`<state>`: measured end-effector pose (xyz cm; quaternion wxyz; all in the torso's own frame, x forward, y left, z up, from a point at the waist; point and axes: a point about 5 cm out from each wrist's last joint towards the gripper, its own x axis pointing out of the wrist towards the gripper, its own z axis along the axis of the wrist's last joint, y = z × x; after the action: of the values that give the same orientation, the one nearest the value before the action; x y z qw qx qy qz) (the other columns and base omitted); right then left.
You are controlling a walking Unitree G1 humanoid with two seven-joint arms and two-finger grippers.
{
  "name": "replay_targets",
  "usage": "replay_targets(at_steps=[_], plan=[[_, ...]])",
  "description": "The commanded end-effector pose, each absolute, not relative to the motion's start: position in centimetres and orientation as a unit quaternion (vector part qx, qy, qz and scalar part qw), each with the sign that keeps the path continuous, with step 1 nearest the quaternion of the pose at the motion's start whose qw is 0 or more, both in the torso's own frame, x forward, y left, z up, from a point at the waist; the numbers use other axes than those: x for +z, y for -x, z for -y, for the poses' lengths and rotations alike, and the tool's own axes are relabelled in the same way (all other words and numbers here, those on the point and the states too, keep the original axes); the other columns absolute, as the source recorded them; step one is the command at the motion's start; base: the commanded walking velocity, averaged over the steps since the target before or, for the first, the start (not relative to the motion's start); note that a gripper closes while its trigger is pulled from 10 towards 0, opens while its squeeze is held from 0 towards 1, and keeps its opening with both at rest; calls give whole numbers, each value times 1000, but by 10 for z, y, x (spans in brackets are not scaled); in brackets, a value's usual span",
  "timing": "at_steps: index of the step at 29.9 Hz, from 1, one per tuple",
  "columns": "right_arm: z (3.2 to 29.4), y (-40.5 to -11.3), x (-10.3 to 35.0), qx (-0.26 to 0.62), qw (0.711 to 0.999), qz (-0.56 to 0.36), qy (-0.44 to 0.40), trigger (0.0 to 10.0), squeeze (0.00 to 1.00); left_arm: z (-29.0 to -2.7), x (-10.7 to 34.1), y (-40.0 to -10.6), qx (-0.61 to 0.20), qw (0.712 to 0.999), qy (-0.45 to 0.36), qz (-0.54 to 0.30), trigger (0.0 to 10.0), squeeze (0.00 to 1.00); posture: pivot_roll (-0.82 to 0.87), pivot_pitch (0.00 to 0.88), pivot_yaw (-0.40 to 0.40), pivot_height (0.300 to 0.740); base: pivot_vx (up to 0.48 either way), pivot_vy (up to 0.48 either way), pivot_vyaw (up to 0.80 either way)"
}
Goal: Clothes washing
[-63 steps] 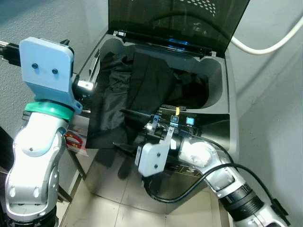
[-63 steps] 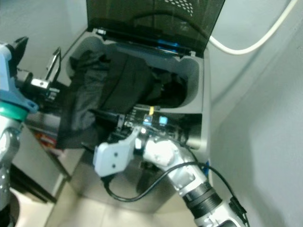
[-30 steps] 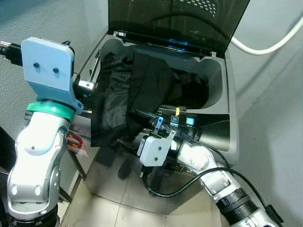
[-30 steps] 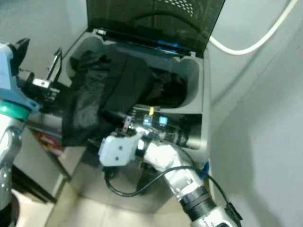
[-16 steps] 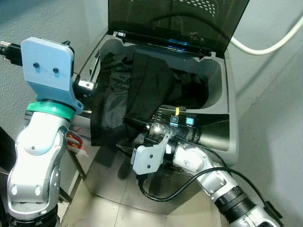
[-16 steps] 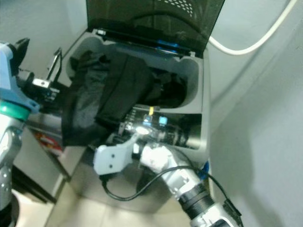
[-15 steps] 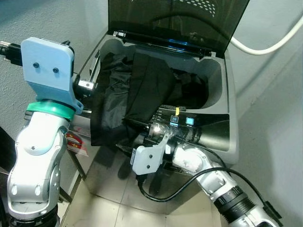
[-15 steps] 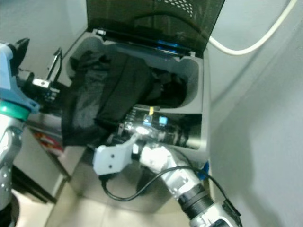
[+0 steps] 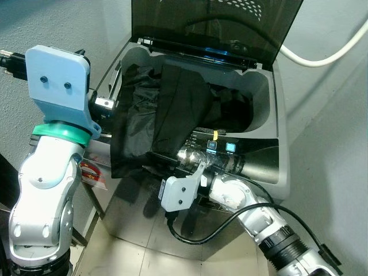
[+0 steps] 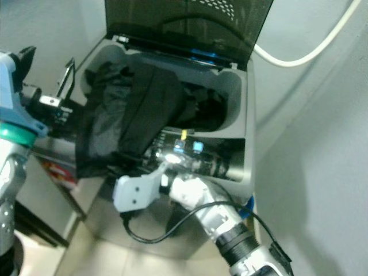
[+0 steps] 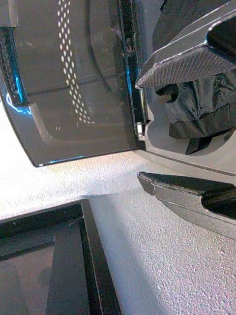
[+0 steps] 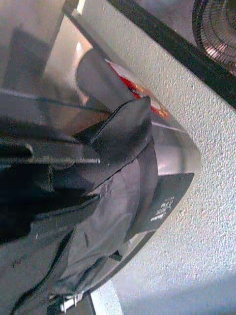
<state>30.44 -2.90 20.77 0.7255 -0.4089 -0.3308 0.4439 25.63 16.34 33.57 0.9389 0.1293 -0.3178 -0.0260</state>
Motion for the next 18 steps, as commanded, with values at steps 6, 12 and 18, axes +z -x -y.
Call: replay_targets(at_steps=[6,12,18], plan=[[34,-310,215,432,715,337,434,0,0,-161,334,-256,-32,939,-128,317,10000,0,194,158,-30,740,0,0,0],[32,-313,238,415,710,368,434,0,0,-161,335,-256,-32,939,-127,317,10000,0,189,160,-28,740,0,0,0],[10,-325,287,378,701,430,425,0,0,-159,335,-258,-34,939,-123,318,10000,0,184,161,-30,740,0,0,0]])
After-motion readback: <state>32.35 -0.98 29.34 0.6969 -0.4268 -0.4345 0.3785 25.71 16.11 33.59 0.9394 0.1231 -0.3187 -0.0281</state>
